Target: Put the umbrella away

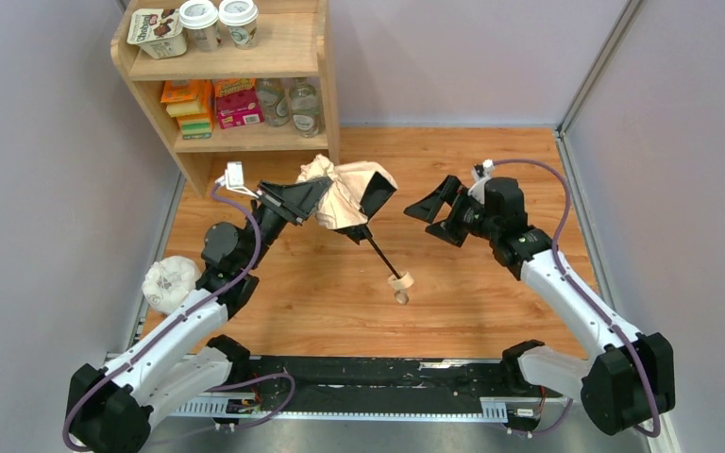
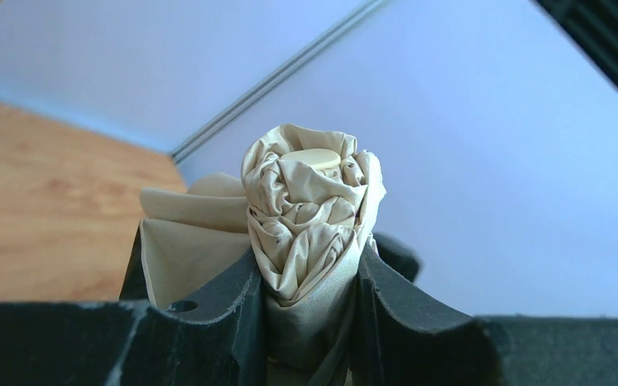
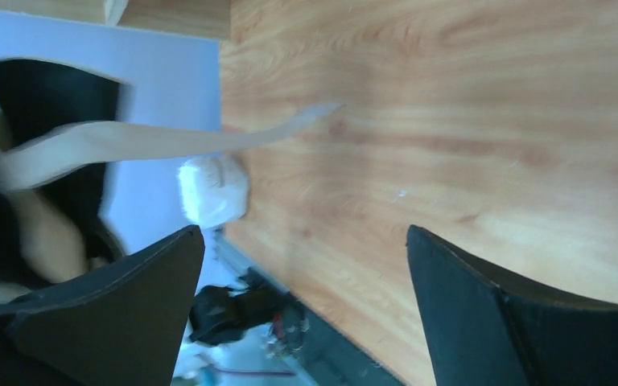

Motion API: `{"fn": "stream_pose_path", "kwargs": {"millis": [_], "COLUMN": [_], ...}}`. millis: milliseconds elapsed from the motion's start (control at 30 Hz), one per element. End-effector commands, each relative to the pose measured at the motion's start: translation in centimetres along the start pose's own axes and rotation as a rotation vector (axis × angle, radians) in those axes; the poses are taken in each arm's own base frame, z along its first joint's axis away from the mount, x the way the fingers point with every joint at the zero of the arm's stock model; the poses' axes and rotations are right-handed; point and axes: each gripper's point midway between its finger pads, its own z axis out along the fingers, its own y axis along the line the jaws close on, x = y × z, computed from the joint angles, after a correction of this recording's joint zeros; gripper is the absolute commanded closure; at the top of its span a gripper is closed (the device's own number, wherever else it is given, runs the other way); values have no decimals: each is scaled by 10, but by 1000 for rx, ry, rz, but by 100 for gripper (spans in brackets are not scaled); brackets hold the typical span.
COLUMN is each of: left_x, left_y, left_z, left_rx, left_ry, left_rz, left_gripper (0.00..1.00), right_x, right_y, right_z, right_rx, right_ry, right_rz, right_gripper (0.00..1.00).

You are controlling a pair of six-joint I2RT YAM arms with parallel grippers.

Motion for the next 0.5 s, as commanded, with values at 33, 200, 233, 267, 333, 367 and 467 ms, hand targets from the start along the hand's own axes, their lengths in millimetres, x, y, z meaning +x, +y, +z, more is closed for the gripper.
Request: {"fn": "stream_pose_path", "kwargs": {"millis": [33, 200, 233, 267, 333, 367, 467], "left_x": [-46, -43, -43, -43, -41, -40, -38], "left_y": [-107, -121, -124, -124, -124, -124, -122], "left_z": [-5, -3, -4, -4, -3, -4, -5], "left_rx": [369, 460, 480, 488, 494, 496, 495], "left_ry": [-129, -103, -105, -101, -91, -87, -85], "left_rz": [56, -23, -26, -38, -47, -49, -55], "left_gripper": [100, 100, 100, 100, 100, 100, 100], "right_x": [4, -9, -11, -15, -18, -20, -25], "right_y": [48, 63, 63, 65, 63, 60, 61], "right_z": [5, 11, 12, 10, 9, 8, 5], "right_rx": [-274, -323, -322, -333, -330, -319, -322], "right_ry": [58, 93, 85, 76, 58, 40, 28], "right_rz": [486, 601, 637, 678, 751, 798, 868], "right_gripper": [0, 0, 0, 0, 0, 0, 0]}}
